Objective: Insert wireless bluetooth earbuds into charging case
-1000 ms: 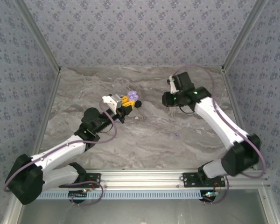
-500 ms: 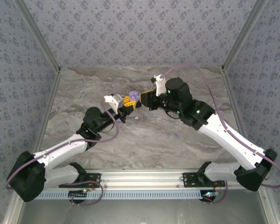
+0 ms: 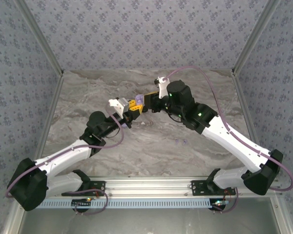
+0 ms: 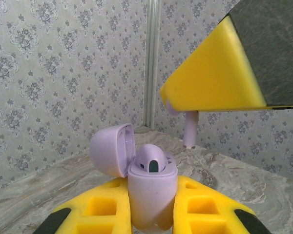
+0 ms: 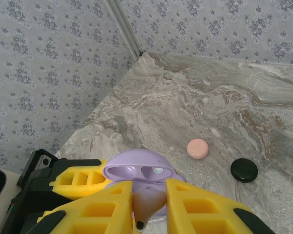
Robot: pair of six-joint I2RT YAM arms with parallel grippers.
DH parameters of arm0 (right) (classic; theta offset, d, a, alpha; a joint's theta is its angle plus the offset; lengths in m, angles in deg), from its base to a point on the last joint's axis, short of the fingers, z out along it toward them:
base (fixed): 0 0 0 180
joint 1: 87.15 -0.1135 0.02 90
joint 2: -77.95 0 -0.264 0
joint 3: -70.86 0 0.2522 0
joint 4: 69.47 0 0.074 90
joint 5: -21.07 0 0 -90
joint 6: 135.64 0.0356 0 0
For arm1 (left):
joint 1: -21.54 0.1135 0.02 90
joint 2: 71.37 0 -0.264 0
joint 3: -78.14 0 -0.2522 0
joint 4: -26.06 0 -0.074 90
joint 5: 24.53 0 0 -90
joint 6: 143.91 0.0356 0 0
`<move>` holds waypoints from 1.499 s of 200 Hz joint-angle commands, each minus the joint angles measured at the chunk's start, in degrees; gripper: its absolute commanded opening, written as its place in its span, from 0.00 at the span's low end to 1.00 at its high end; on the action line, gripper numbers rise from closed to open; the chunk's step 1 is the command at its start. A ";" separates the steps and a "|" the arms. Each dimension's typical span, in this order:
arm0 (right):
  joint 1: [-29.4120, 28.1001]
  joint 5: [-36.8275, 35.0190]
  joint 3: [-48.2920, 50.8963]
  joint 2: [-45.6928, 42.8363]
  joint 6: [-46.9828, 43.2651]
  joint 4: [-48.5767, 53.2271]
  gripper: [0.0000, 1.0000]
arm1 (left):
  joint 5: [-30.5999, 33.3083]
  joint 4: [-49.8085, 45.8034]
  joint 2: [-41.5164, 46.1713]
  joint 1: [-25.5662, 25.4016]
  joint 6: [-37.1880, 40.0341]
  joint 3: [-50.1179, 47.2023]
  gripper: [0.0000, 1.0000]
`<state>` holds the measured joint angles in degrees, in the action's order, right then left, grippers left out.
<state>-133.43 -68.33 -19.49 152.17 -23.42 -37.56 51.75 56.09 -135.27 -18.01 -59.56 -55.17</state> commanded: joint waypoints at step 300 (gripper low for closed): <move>0.23 -1.66 -0.17 2.16 -0.53 -1.80 0.23 | -1.55 3.91 0.27 -0.20 -1.70 1.70 0.00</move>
<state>-133.43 -68.59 -19.49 154.57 -23.58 -39.66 50.90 56.02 -135.29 -18.01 -60.63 -55.15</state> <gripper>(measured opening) 0.232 0.184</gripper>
